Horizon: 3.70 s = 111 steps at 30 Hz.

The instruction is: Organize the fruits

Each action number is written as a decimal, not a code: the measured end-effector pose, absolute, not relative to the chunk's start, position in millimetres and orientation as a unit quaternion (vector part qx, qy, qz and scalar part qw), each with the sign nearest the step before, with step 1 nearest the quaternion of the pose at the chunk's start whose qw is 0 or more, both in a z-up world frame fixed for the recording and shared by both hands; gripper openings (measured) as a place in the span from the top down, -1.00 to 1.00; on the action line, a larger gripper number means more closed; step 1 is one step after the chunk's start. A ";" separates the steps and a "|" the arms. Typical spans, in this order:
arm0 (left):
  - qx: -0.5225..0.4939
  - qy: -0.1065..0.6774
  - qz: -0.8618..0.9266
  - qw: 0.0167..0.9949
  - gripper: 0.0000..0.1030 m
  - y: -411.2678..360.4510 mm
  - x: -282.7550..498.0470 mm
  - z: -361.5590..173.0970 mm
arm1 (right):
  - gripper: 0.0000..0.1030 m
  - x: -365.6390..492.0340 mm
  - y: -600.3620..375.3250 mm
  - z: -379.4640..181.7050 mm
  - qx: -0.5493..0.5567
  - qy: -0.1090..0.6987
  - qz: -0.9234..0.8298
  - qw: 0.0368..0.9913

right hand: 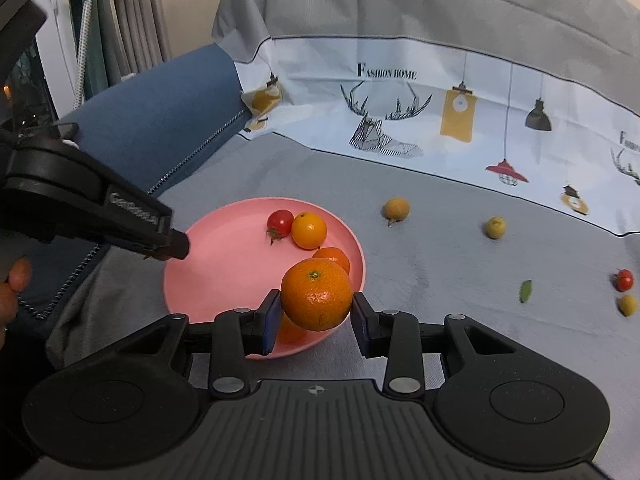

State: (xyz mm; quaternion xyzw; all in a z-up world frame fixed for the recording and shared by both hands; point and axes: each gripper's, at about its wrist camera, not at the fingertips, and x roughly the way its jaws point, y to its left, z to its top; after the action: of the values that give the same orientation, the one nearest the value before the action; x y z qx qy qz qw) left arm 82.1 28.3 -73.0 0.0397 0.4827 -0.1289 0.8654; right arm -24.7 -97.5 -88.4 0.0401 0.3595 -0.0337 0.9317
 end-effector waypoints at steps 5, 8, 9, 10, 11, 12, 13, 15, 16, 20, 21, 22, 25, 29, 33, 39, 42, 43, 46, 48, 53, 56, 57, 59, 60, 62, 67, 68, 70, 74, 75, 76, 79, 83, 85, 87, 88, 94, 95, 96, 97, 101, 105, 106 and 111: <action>0.056 0.490 -0.133 0.860 0.46 15.1 106.5 -93.4 | 0.25 -2.9 -99.5 -105.4 0.037 0.373 -0.027 0.927; 0.065 0.493 -0.138 0.857 0.46 9.6 118.4 -102.6 | 0.25 8.5 -100.2 -113.0 0.034 0.378 -0.025 0.925; 0.068 0.495 -0.140 0.855 0.46 7.9 122.3 -105.6 | 0.25 11.6 -100.2 -114.7 0.033 0.379 -0.024 0.925; 0.069 0.495 -0.139 0.855 0.46 6.8 125.1 -107.9 | 0.25 15.0 -100.4 -116.4 0.032 0.379 -0.024 0.925; 0.072 0.495 -0.140 0.855 0.46 5.2 127.9 -110.4 | 0.25 18.1 -100.3 -117.6 0.030 0.379 -0.023 0.925; 0.076 0.494 -0.140 0.855 0.46 3.7 130.1 -112.6 | 0.25 20.8 -100.0 -118.9 0.029 0.379 -0.023 0.925; 0.079 0.493 -0.138 0.855 0.46 2.4 132.1 -114.6 | 0.25 24.1 -99.8 -120.1 0.027 0.379 -0.022 0.925; 0.085 0.495 -0.142 0.853 0.46 0.5 135.9 -118.1 | 0.25 29.0 -99.0 -122.0 0.024 0.380 -0.020 0.924; 0.086 0.497 -0.144 0.852 0.46 -0.4 137.5 -119.4 | 0.25 31.5 -98.5 -122.8 0.022 0.381 -0.018 0.924; 0.074 0.487 -0.152 0.857 -0.91 3.0 136.9 -112.0 | -0.17 36.7 -97.2 -119.1 0.023 0.375 -0.005 0.927; 0.069 0.475 -0.147 0.865 -0.99 5.5 133.1 -107.1 | -0.31 35.7 -96.8 -115.8 0.021 0.370 -0.002 0.929; 0.064 0.460 -0.147 0.873 -0.99 8.7 128.2 -102.0 | -0.49 33.0 -96.3 -111.7 0.018 0.364 -0.001 0.931; 0.074 0.462 -0.162 0.869 -0.99 14.5 113.5 -93.7 | -0.63 17.2 -97.0 -101.8 0.007 0.356 -0.002 0.934; 0.088 0.460 -0.152 0.870 -0.99 31.6 82.0 -84.1 | -0.71 -16.1 -105.3 -92.0 0.019 0.374 -0.008 0.927; 0.082 0.467 -0.134 0.870 -0.99 51.1 43.3 -71.1 | -0.75 -50.1 -99.8 -78.9 0.041 0.388 -0.017 0.921; 0.071 0.456 -0.107 0.881 -0.99 77.8 -10.2 -44.6 | -0.80 -93.0 -78.1 -46.4 0.049 0.368 -0.025 0.928; 0.063 0.447 -0.106 0.886 -0.99 88.4 -33.1 -30.3 | -0.83 -113.6 -65.3 -30.6 0.026 0.345 -0.026 0.938; 0.063 0.443 -0.106 0.888 -0.99 90.9 -40.8 -25.9 | -0.83 -121.4 -61.8 -25.8 0.019 0.337 -0.027 0.941; 0.063 0.427 -0.104 0.896 -0.99 96.3 -63.5 -15.1 | -0.86 -142.4 -54.4 -14.1 0.010 0.317 -0.031 0.948; 0.064 0.418 -0.104 0.900 -0.99 98.2 -76.6 -8.7 | -0.87 -155.9 -49.9 -8.4 0.004 0.307 -0.032 0.951; 0.061 0.399 -0.105 0.909 -0.99 100.6 -103.9 5.8 | -0.89 -184.3 -46.2 4.1 0.001 0.280 -0.039 0.959; 0.063 0.389 -0.107 0.913 -0.99 100.5 -117.6 13.3 | -0.90 -200.1 -44.7 10.0 0.002 0.265 -0.040 0.963; 0.064 0.385 -0.108 0.914 -0.99 100.6 -122.1 15.7 | -0.90 -205.1 -43.8 11.9 0.002 0.260 -0.040 0.965; 0.066 0.380 -0.107 0.916 -0.99 100.9 -130.8 20.1 | -0.91 -213.9 -43.3 15.1 0.002 0.253 -0.041 0.967; 0.066 0.378 -0.107 0.917 -0.99 101.4 -134.8 22.1 | -0.91 -217.7 -42.7 15.9 0.002 0.251 -0.041 0.967; 0.064 0.374 -0.107 0.919 -0.99 102.7 -141.4 25.7 | -0.92 -225.9 -42.0 18.9 0.004 0.246 -0.041 0.968; 0.060 0.364 -0.105 0.924 -0.99 106.5 -153.8 32.8 | -0.92 -237.5 -38.9 24.8 0.003 0.233 -0.041 0.972; 0.058 0.363 -0.105 0.924 -0.99 107.0 -155.9 33.9 | -0.92 -239.6 -38.4 25.8 0.003 0.231 -0.041 0.972; 0.058 0.361 -0.104 0.925 -0.99 107.8 -158.6 35.7 | -0.93 -242.8 -37.6 27.2 0.002 0.227 -0.043 0.973; 0.063 0.360 -0.105 0.925 -0.99 107.2 -162.3 36.5 | -0.93 -249.2 -38.1 29.6 0.004 0.220 -0.048 0.974; 0.064 0.360 -0.105 0.925 -0.99 106.8 -162.9 36.9 | -0.93 -249.8 -37.7 30.0 0.004 0.220 -0.049 0.974; 0.064 0.360 -0.106 0.925 -0.99 106.4 -163.4 37.1 | -0.93 -250.3 -37.0 30.3 0.004 0.219 -0.051 0.974; 0.067 0.358 -0.110 0.925 -0.99 105.2 -164.0 37.4 | -0.93 -252.2 -37.4 30.7 0.006 0.216 -0.056 0.975; 0.067 0.360 -0.110 0.924 -0.99 105.7 -163.9 36.4 | -0.93 -252.7 -35.7 30.3 0.008 0.216 -0.057 0.975; 0.066 0.360 -0.109 0.924 -0.99 106.3 -163.6 36.3 | -0.93 -252.6 -35.7 29.9 0.007 0.216 -0.057 0.975; 0.066 0.359 -0.109 0.924 -0.99 106.3 -163.8 36.2 | -0.93 -252.6 -36.1 29.2 0.006 0.217 -0.057 0.975; 0.066 0.360 -0.109 0.924 -0.99 106.6 -163.9 36.2 | -0.93 -252.6 -36.0 29.2 0.006 0.217 -0.057 0.975; 0.068 0.363 -0.108 0.923 -0.99 106.0 -162.5 34.8 | -0.94 -250.8 -35.8 27.0 0.008 0.221 -0.057 0.974; 0.068 0.364 -0.108 0.923 -0.99 105.8 -162.1 34.4 | -0.94 -250.6 -36.0 26.3 0.009 0.222 -0.056 0.973; 0.068 0.365 -0.108 0.922 -0.99 105.7 -161.5 34.4 | -0.94 -249.5 -36.5 26.2 0.010 0.223 -0.056 0.973; 0.069 0.366 -0.108 0.922 -0.99 105.4 -161.1 33.8 | -0.94 -248.9 -36.8 25.5 0.011 0.224 -0.056 0.973; 0.070 0.371 -0.108 0.920 -0.99 104.8 -158.4 30.3 | -0.94 -245.0 -37.8 24.1 0.014 0.229 -0.056 0.972; 0.071 0.378 -0.108 0.917 -0.99 104.7 -153.4 25.9 | -0.94 -240.8 -39.0 21.2 0.018 0.236 -0.054 0.970; 0.071 0.381 -0.108 0.916 -0.99 104.8 -152.3 24.6 | -0.94 -239.4 -39.6 19.7 0.019 0.239 -0.054 0.969; 0.072 0.393 -0.107 0.911 -0.99 104.1 -143.4 16.9 | -0.95 -232.4 -42.2 13.2 0.023 0.252 -0.054 0.966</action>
State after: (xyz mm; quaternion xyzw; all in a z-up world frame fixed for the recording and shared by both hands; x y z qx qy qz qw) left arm -143.4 104.1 16.9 0.0716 0.3925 -0.1074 0.9106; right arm -232.4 -42.2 13.2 0.0230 0.2519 -0.0539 0.9660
